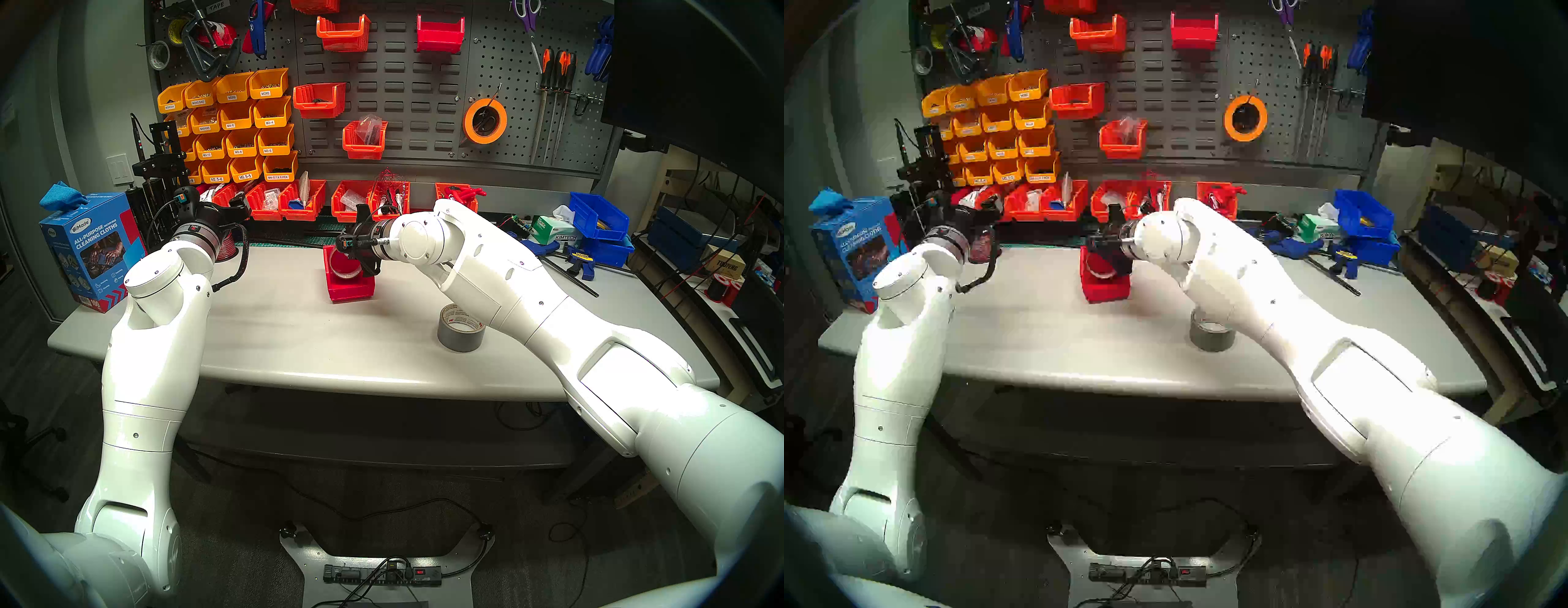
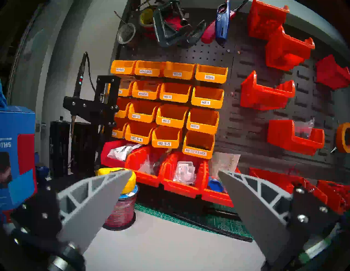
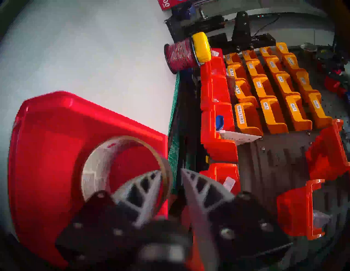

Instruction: Take out tools from the storage box

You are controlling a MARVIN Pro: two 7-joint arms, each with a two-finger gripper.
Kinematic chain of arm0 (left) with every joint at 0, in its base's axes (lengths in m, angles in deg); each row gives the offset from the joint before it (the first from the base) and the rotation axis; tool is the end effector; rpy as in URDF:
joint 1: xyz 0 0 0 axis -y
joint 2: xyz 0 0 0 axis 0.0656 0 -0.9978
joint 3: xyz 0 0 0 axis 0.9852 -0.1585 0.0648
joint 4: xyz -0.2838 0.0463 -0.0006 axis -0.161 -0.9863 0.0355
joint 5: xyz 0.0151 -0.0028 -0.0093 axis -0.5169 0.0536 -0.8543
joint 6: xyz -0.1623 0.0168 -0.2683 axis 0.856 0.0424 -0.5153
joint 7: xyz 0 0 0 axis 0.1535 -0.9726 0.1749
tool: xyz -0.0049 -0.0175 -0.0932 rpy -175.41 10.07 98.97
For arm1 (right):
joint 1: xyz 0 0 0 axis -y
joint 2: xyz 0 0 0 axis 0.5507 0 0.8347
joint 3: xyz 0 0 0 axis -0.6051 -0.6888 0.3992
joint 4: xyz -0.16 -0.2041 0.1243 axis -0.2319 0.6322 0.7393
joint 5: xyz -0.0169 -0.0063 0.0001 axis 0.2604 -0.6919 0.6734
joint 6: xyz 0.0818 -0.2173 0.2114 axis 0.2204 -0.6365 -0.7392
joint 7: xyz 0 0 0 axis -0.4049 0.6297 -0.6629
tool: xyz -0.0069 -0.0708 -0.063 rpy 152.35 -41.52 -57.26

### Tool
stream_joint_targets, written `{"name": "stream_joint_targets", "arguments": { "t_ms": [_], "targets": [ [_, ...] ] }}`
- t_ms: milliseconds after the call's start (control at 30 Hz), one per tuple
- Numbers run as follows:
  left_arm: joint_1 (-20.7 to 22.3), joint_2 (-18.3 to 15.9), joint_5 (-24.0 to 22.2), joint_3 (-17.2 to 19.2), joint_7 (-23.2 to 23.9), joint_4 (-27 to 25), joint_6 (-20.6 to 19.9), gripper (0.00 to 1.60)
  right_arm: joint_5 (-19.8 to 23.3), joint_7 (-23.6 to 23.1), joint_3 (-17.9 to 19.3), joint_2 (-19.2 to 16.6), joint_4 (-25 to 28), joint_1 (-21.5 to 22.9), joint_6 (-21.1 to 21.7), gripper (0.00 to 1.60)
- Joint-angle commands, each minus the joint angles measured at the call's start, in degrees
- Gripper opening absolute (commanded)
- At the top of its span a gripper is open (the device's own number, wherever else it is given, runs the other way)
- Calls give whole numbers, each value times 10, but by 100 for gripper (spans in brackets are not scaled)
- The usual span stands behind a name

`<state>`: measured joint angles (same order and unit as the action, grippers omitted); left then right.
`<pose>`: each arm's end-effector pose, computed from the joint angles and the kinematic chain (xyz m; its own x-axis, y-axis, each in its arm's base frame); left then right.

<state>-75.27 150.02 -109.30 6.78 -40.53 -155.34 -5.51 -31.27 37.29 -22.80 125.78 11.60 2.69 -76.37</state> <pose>0.4763 0.1273 -0.0980 -0.1294 0.1538 0.9796 0.1551 -0.9726 0.1731 0.5619 0.2079 -0.1197 -0.5980 0.7827 0.1726 0.4063 0.1104 0.9070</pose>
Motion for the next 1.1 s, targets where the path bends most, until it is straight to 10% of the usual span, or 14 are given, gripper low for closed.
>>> {"name": "stream_joint_targets", "arguments": {
  "t_ms": [0, 100, 1067],
  "targets": [
    [9, 0, 2, 1, -1, -7, 5, 160, -5, 5, 3, 5, 9, 13, -3, 21],
    [9, 0, 2, 1, -1, -7, 5, 160, -5, 3, 3, 4, 14, 11, -4, 0],
    [8, -1, 1, 1, 0, -7, 4, 160, 26, -65, 94, -132, 153, 29, -20, 0]
  ]
}}
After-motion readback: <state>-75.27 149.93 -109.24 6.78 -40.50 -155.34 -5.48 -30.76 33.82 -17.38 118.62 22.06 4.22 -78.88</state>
